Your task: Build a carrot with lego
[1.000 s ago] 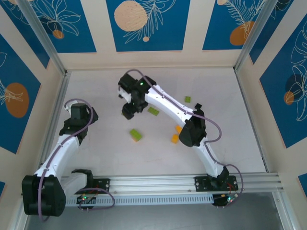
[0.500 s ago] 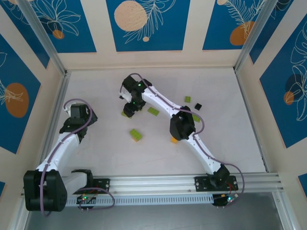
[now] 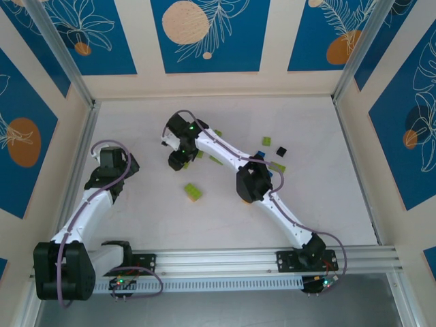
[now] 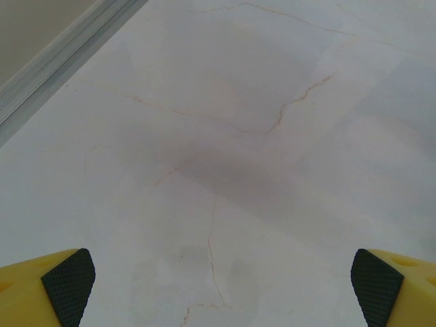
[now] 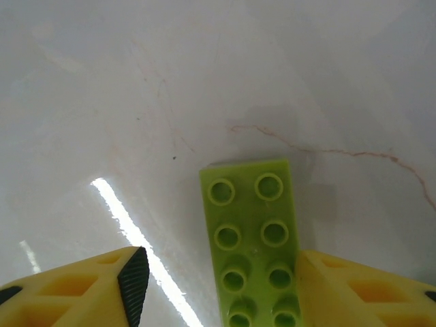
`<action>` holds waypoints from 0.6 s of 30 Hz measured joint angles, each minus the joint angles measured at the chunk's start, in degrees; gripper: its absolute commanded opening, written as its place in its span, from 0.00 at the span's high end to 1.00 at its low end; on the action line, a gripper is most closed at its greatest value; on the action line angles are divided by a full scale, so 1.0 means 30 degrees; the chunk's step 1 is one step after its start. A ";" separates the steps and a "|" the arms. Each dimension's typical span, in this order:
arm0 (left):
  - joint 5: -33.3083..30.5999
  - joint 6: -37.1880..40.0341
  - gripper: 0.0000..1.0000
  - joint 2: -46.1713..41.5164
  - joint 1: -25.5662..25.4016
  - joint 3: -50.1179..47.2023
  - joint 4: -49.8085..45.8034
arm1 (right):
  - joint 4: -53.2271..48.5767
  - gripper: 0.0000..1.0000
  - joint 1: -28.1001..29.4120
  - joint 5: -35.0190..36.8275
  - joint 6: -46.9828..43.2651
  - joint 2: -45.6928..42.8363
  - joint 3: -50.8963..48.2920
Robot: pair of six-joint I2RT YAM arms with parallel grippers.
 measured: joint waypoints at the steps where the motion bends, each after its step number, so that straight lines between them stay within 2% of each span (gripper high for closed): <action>1: 0.0044 0.0000 0.01 0.0000 0.0007 0.0000 0.0073 | 0.0029 0.41 -0.0007 -0.0015 -0.0007 0.0000 0.0000; 18: 0.0138 0.0000 0.01 0.0000 0.0131 0.0000 0.0313 | 0.0430 0.44 -0.0087 0.0270 0.0000 0.0248 0.0022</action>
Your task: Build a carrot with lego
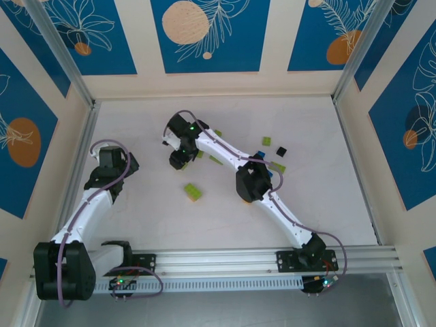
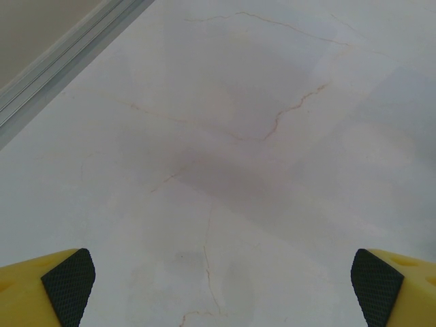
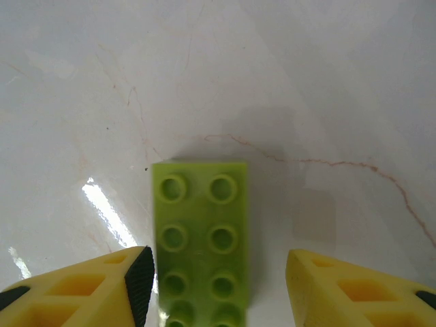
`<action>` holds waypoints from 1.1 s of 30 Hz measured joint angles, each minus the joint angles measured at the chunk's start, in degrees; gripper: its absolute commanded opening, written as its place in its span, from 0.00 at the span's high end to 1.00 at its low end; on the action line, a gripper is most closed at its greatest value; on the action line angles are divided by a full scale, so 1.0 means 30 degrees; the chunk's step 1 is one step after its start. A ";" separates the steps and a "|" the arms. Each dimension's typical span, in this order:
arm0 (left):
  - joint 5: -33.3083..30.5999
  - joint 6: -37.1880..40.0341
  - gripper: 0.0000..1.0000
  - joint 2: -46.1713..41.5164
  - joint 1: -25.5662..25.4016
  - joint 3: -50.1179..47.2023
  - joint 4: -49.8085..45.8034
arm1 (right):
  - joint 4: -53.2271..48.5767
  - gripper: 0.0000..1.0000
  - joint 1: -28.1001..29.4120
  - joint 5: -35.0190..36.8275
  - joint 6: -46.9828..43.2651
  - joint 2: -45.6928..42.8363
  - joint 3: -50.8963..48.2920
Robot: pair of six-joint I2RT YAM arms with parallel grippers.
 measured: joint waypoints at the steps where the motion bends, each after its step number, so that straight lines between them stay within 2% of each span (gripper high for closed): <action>1: 0.0000 0.0007 0.01 0.0000 0.0007 0.0000 0.0000 | -0.0015 0.44 0.0000 0.0007 0.0000 0.0000 0.0000; 25: 0.0204 0.0000 0.01 0.0051 0.0087 0.0000 0.0306 | 0.0058 0.47 0.0087 0.0066 0.0007 0.0000 -0.0007; 29: 0.0277 0.0000 0.01 0.0051 0.0138 0.0000 0.0306 | 0.0058 0.42 0.0087 0.0066 0.0007 0.0000 -0.0007; 33: 0.0350 0.0000 0.01 0.0102 0.0160 0.0000 0.0321 | 0.0051 0.42 0.0117 0.0073 0.0007 0.0073 -0.0007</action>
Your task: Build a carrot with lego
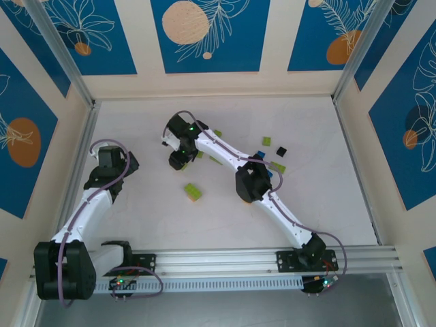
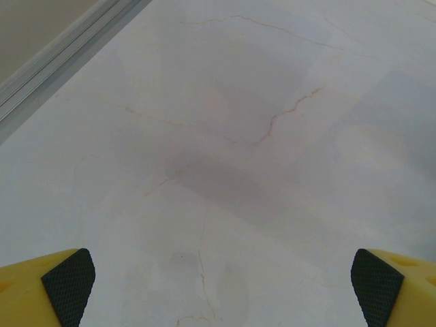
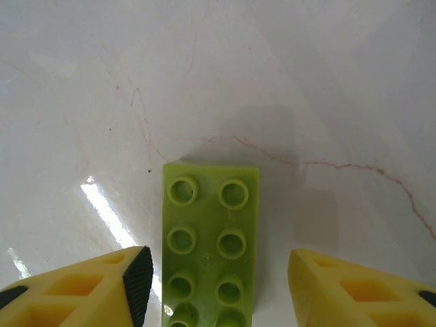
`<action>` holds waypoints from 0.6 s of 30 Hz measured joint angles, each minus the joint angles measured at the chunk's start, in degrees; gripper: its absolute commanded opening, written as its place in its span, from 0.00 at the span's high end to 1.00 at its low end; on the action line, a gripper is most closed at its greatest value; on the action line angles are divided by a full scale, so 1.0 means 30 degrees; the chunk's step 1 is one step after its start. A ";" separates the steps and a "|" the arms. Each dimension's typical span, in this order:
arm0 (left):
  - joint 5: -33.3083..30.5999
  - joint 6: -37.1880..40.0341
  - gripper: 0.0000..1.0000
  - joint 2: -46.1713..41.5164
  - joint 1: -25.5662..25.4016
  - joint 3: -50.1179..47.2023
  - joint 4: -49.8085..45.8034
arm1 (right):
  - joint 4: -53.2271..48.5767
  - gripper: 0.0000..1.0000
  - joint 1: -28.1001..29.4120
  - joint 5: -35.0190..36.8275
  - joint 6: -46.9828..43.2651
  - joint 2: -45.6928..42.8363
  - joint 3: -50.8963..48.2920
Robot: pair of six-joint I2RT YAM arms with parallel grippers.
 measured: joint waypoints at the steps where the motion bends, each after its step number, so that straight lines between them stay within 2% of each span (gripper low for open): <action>1: 0.0000 0.0000 0.01 0.0029 0.0007 0.0000 0.0007 | 0.0000 0.43 0.0015 0.0015 0.0000 0.0044 0.0000; 14: 0.0015 0.0000 0.01 0.0051 0.0080 0.0000 0.0044 | -0.0051 0.59 0.0168 0.0576 0.0189 0.0321 0.0000; 18: 0.0073 0.0000 0.01 0.0051 0.0080 0.0000 0.0044 | -0.0255 0.63 0.0160 0.0787 0.0772 -0.0372 -0.0597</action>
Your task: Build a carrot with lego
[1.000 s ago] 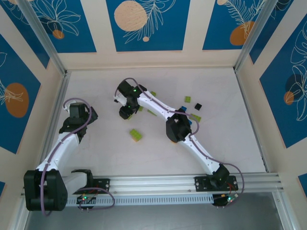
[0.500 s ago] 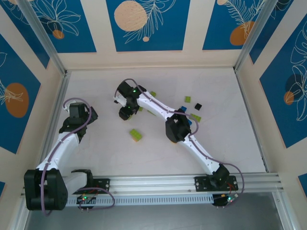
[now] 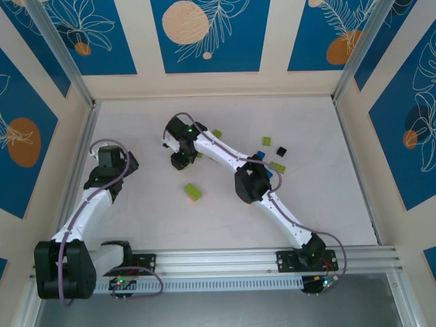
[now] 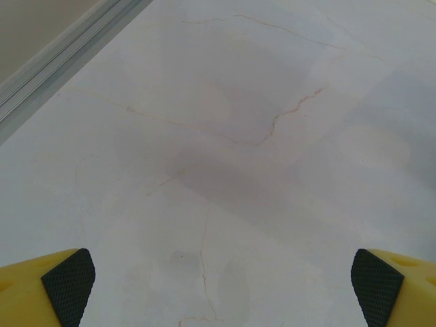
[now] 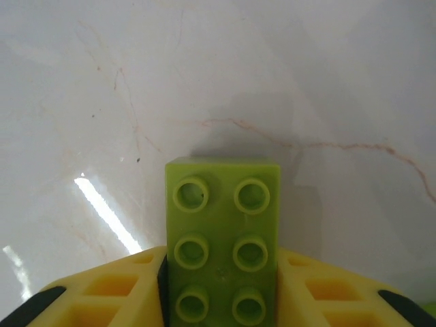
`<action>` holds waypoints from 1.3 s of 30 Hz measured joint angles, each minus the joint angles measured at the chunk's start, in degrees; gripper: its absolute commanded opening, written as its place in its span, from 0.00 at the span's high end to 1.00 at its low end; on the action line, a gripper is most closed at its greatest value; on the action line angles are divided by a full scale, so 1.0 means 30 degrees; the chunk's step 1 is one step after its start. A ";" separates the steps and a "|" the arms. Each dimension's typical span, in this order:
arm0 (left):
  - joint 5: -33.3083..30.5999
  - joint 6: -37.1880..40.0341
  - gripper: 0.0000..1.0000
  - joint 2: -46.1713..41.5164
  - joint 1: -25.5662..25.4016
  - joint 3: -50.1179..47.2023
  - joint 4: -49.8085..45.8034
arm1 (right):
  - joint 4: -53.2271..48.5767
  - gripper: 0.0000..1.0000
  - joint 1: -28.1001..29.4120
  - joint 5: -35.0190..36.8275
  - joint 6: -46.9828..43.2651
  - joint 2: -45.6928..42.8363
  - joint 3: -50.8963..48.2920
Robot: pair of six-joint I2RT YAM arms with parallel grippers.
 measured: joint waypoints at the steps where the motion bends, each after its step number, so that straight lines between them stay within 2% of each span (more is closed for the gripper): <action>1: 0.0015 0.0000 0.01 0.0000 0.0000 0.0000 -0.0007 | -0.0029 0.64 -0.0015 0.0080 0.0189 -0.0415 -0.0401; 4: 0.0168 0.0007 0.01 0.0000 0.0015 0.0000 0.0007 | -0.0211 0.65 -0.0102 0.0357 0.0947 -0.2681 -0.2565; 12: 0.1166 0.0073 0.01 0.0525 0.0022 0.0000 0.0503 | 0.0153 0.65 -0.0153 0.0197 0.3679 -1.1169 -0.9923; 15: 0.1377 0.0073 0.01 0.0634 0.0036 0.0000 0.0503 | 0.0408 0.65 0.0277 0.0204 0.4634 -1.2888 -1.2014; 24: 0.1588 0.0073 0.01 0.0627 0.0036 0.0000 0.0590 | 0.2120 0.65 0.2193 0.0211 0.7125 -1.2728 -1.5824; 39: 0.1588 0.0073 0.01 0.0583 0.0036 0.0000 0.0641 | 0.3963 0.65 0.2441 0.0291 0.8757 -1.2451 -1.7500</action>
